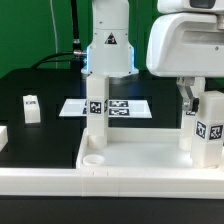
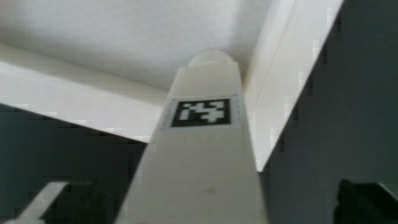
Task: Assemble desk
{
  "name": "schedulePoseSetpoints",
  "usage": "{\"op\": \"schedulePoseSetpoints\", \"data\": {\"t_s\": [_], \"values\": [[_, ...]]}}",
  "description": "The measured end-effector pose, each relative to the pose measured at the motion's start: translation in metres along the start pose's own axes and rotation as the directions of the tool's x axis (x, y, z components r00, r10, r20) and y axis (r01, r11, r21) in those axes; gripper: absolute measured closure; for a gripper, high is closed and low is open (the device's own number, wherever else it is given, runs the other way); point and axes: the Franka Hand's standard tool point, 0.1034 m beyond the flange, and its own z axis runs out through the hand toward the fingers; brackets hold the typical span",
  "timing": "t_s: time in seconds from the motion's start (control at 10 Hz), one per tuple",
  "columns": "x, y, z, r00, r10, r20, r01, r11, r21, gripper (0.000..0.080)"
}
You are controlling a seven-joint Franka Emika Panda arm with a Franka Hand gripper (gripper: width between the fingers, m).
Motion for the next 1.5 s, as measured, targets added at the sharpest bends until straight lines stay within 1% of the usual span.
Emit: {"op": "schedulePoseSetpoints", "data": {"t_s": [0.2,0.3,0.6,0.7,0.9,1.0,1.2,1.3,1.4,1.5], "values": [[-0.0001,0.0,0.0002,1.0,0.003,0.0,-0.003,1.0,0.0,0.0411],[-0.0001,0.0001,0.0002,1.0,0.004,0.0,-0.004,1.0,0.0,0.0509],[-0.0002,0.0009,0.0002,1.0,0.028,0.0,-0.028,1.0,0.0,0.0509],[-0.0005,0.0019,0.0004,0.998,0.068,0.001,-0.068,0.998,0.003,0.0509],[-0.0019,0.0079,0.0017,0.956,0.295,0.008,-0.295,0.955,0.033,0.0509],[-0.0019,0.0079,0.0018,0.925,0.379,0.012,-0.38,0.924,0.036,0.0509],[-0.0023,0.009,0.0026,0.854,0.52,0.021,-0.52,0.853,0.042,0.0509],[-0.0023,0.0091,0.003,0.789,0.613,0.028,-0.614,0.788,0.045,0.0509],[-0.0026,0.0091,0.0035,0.715,0.698,0.034,-0.699,0.714,0.041,0.0509],[-0.003,0.0093,0.0037,0.619,0.784,0.039,-0.785,0.618,0.033,0.0509]]}}
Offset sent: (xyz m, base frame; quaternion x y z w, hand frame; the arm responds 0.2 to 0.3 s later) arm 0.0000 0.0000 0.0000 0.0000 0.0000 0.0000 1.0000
